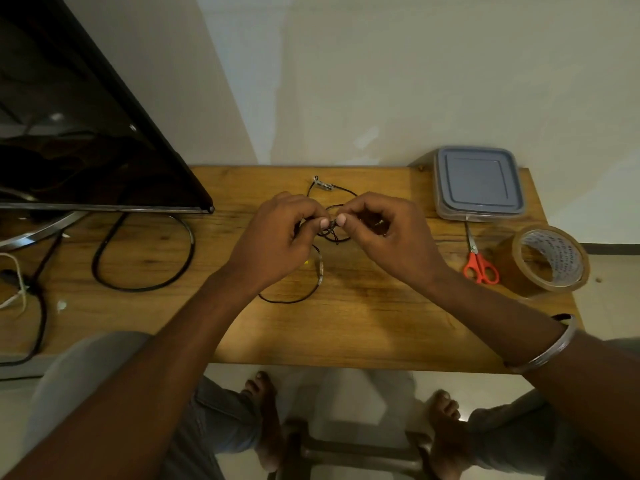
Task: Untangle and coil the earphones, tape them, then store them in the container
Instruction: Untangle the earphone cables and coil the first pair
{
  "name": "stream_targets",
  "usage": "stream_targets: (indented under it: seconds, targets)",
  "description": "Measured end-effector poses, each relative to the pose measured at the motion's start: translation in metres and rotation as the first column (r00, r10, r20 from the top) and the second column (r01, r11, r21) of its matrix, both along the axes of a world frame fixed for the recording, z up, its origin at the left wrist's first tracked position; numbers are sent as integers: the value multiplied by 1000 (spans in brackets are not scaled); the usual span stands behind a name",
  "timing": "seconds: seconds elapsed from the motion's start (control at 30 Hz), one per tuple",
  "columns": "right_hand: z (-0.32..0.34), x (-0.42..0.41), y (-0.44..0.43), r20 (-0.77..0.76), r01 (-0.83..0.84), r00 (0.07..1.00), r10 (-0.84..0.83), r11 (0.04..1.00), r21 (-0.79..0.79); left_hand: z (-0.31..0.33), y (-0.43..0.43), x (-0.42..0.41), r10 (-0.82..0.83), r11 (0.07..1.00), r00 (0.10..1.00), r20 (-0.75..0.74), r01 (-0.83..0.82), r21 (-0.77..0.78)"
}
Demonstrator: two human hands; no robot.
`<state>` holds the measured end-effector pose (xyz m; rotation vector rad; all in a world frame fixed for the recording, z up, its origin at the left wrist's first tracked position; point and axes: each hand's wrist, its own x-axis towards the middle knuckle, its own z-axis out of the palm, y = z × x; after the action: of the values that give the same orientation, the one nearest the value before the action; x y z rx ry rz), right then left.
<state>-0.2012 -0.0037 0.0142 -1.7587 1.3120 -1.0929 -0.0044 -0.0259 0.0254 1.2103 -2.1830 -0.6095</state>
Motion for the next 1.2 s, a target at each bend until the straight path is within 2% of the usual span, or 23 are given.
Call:
stream_targets:
  seconds: [0.13, 0.3, 0.43, 0.5, 0.57, 0.67, 0.73, 0.8, 0.9, 1.0, 1.2]
  targets:
    - [-1, -4, -3, -23, 5, 1000, -5, 999, 37, -3, -1, 1, -35, 998, 998, 60, 38, -52]
    - [0, -6, -4, -162, -41, 985, 53, 996, 74, 1, 1, 1, -23, 992, 996, 91, 34, -124]
    - [2, -6, -3, -231, -73, 968, 103, 988, 137, 3, -1, 0, -29, 993, 1000, 0, 29, -113]
    - [4, -5, -3, -223, -68, 969, 111, 978, 195, 6, 0, -1, -27, 998, 993, -118, 20, -54]
    - [7, -4, -4, -159, -54, 982, 104, 956, 289, 9, 3, -3, 1, 997, 976, -219, 16, 74]
    - [16, -4, -5, -8, -126, 990, 144, 889, 440, 12, 3, -5, 69, 944, 934, -351, 53, 325]
    - [18, -4, -4, 52, -196, 980, 194, 866, 461, 12, 1, -5, 144, 898, 906, -397, 49, 437]
    - [15, -3, -3, 68, -202, 979, 191, 891, 406, 13, 1, -5, 212, 863, 875, -435, 42, 504]
    - [10, -2, 0, -21, -98, 995, 101, 987, 125, 13, 0, -4, 328, 812, 815, -477, 14, 583]
    - [10, -2, 0, -134, -91, 988, 76, 990, -108, 15, -2, -2, 430, 759, 759, -489, -10, 651]
    - [3, -4, 3, -308, -85, 951, 11, 970, -227, 14, 0, -2, 413, 732, 769, -487, 38, 680]
